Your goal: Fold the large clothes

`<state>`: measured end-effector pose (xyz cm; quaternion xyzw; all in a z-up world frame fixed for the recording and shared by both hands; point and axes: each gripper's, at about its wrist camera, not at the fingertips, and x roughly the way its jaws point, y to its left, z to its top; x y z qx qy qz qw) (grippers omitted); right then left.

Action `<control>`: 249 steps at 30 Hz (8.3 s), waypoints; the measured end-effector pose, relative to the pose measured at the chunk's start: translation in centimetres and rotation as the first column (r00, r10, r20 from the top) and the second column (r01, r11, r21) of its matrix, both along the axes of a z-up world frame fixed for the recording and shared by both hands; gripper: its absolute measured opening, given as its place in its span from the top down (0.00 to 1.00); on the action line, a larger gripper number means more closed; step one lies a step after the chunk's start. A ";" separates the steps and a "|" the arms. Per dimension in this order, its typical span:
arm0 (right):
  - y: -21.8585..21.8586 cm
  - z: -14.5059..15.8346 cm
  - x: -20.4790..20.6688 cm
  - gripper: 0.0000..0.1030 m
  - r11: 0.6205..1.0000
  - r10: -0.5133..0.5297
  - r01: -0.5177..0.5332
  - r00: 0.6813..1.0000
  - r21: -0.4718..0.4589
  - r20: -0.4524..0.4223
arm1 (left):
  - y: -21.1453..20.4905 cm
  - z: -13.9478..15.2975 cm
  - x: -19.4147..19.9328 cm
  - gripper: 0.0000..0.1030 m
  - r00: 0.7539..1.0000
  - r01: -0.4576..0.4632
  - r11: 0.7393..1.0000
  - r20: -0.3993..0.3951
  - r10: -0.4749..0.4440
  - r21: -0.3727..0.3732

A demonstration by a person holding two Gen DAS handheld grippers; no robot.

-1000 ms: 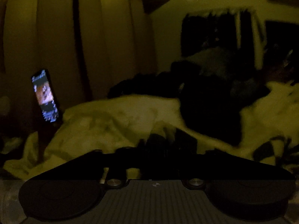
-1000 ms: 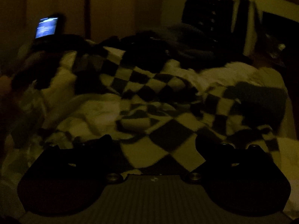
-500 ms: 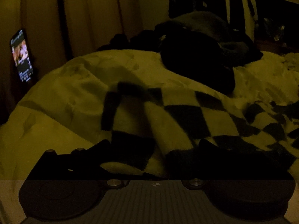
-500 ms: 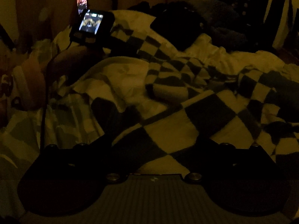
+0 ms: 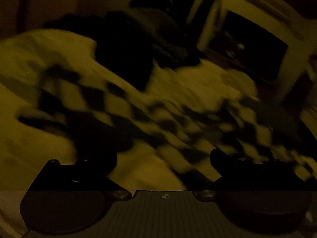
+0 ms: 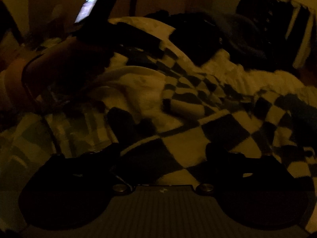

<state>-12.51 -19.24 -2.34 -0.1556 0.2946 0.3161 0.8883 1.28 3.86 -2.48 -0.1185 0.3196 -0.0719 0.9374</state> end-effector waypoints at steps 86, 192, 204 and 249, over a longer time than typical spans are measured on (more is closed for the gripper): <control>-22.3 0.0 4.2 0.36 0.713 -0.394 0.573 0.804 0.405 -0.445 | -8.4 -2.5 -1.5 0.00 0.917 0.398 0.913 -0.037 -0.396 0.094; -28.3 1.1 -6.0 0.74 0.467 -0.482 0.769 0.635 0.436 -0.604 | 7.6 3.8 -13.0 0.00 0.942 0.190 0.980 -0.272 -0.197 -0.052; -23.6 5.6 -2.6 0.49 0.619 -0.476 0.613 0.790 0.491 -0.386 | 0.1 7.3 -8.1 0.00 0.914 0.402 0.912 -0.094 -0.395 0.078; -29.2 -3.9 15.1 0.63 0.228 -0.520 0.766 0.617 0.601 -0.590 | -9.7 -0.2 -0.8 0.00 0.845 0.494 0.868 -0.258 -0.468 0.046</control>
